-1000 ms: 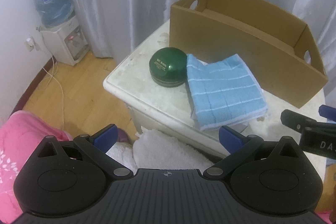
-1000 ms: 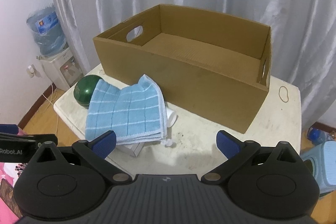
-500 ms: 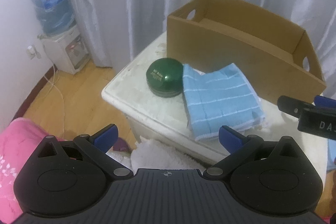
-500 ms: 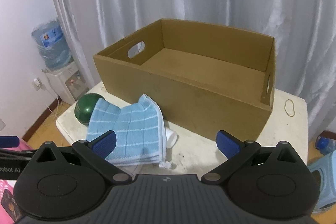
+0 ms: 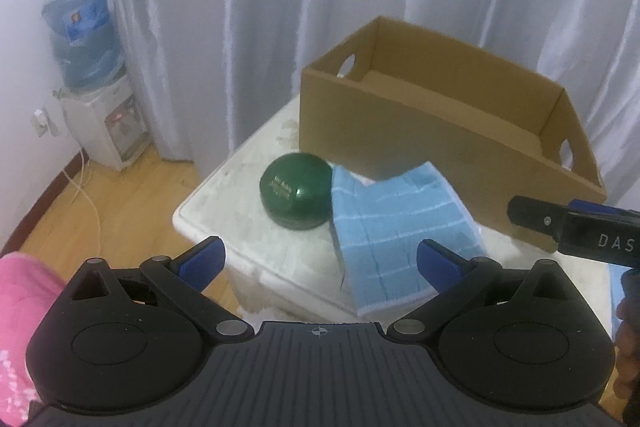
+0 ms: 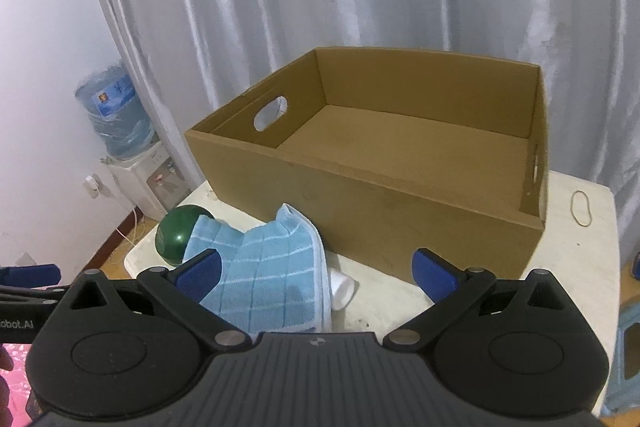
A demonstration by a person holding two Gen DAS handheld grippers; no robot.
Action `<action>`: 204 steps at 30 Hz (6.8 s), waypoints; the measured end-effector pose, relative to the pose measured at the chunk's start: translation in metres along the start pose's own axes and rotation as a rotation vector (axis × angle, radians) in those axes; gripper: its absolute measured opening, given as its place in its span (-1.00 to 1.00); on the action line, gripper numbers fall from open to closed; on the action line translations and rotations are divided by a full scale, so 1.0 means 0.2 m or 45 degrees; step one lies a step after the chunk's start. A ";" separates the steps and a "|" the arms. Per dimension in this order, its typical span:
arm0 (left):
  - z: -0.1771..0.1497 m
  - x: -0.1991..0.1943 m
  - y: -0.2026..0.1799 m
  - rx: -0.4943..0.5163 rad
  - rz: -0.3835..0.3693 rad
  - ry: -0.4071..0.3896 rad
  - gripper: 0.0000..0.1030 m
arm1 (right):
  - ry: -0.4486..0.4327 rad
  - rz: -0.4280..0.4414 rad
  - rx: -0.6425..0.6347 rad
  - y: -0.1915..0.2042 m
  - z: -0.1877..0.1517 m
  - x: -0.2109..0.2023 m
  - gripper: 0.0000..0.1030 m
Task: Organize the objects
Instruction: 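Lower the left gripper onto the blue towel and close on its edge, then lift the blue towel with the left gripper and carry it over the cardboard box, then open the left gripper to drop the towel into the box, then withdraw the left gripper and move the right gripper toward the white box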
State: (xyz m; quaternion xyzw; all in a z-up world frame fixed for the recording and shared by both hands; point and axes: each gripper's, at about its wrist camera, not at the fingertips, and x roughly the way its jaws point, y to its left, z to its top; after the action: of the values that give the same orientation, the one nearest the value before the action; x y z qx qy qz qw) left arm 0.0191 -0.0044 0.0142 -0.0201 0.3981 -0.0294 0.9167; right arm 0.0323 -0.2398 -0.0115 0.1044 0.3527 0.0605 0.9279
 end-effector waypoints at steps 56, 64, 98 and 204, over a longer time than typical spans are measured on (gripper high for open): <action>0.08 0.51 0.03 -0.027 -0.397 0.231 -0.62 | 0.056 0.100 0.066 -0.01 -0.01 0.45 -0.62; 0.09 0.54 0.02 -0.036 -0.402 0.233 -0.64 | 0.085 0.095 0.043 -0.01 -0.03 0.47 -0.62; 0.25 0.06 -0.11 -0.086 -0.396 -0.163 -0.85 | -0.272 0.151 -0.139 0.14 0.20 -0.13 -0.90; 0.27 -0.40 0.17 -0.092 -0.351 -0.309 0.99 | -0.423 -0.037 0.025 0.22 0.35 -0.63 1.00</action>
State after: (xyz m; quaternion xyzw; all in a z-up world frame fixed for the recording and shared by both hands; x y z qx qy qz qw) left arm 0.0059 0.0364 0.1064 -0.1110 0.2789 -0.1379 0.9439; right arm -0.0168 -0.2312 0.1318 0.1170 0.1965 0.0256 0.9732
